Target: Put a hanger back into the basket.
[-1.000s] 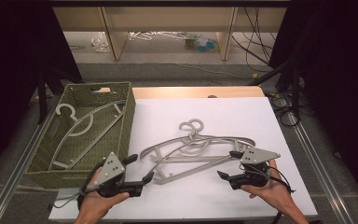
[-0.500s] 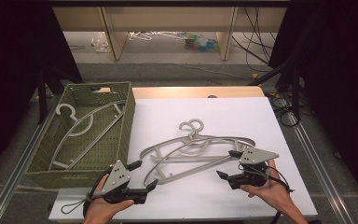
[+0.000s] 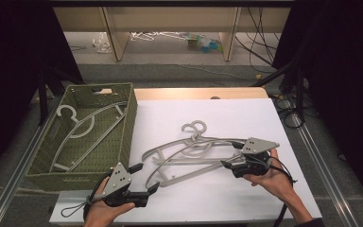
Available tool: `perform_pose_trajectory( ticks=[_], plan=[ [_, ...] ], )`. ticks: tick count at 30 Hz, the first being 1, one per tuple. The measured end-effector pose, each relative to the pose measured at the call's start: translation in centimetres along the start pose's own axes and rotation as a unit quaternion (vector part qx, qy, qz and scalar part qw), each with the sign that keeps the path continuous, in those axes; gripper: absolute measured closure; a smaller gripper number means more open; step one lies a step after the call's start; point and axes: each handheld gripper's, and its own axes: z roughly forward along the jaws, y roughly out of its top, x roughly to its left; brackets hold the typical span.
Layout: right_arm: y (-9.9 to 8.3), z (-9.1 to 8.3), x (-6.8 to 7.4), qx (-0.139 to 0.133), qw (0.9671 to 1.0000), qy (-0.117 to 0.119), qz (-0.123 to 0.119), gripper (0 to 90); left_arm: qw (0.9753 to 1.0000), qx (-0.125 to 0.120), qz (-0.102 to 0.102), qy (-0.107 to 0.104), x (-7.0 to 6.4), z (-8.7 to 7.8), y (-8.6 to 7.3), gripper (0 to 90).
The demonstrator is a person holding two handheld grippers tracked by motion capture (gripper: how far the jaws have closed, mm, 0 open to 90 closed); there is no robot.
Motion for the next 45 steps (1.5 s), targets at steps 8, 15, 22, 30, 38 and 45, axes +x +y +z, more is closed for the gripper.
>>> perform_pose_trajectory(
  ticks=[8, 15, 22, 30, 38, 45],
  plan=[
    [0.8, 4.0, -3.3, 0.065, 0.9975, -0.013, -0.024, 35.2, 1.0, -0.001, -0.006, 0.0, 0.1, -0.1, 0.0, 19.3],
    [1.1, 6.7, -4.4, 0.105, 0.9932, -0.026, -0.042, 39.3, 0.9999, 0.0, -0.01, -0.007, 0.0, 0.0, 0.0, 19.3],
    [1.4, 8.8, -5.0, 0.129, 0.9891, -0.032, -0.063, 41.2, 0.9997, -0.004, -0.021, -0.01, 0.3, 0.0, -0.1, 19.3],
    [1.5, 10.1, -4.9, 0.152, 0.9833, -0.027, -0.097, 49.1, 0.9996, -0.003, -0.023, -0.012, 0.2, -0.1, -0.1, 19.4],
    [0.8, 10.6, -5.3, 0.18, 0.9766, -0.027, -0.115, 54.9, 0.9997, -0.001, -0.02, -0.015, 0.3, -0.1, -0.1, 19.6],
    [0.8, 10.9, -5.2, 0.189, 0.9674, -0.025, -0.166, 67.9, 0.9997, -0.001, -0.02, -0.017, 0.3, -0.1, -0.1, 19.8]
  ],
)
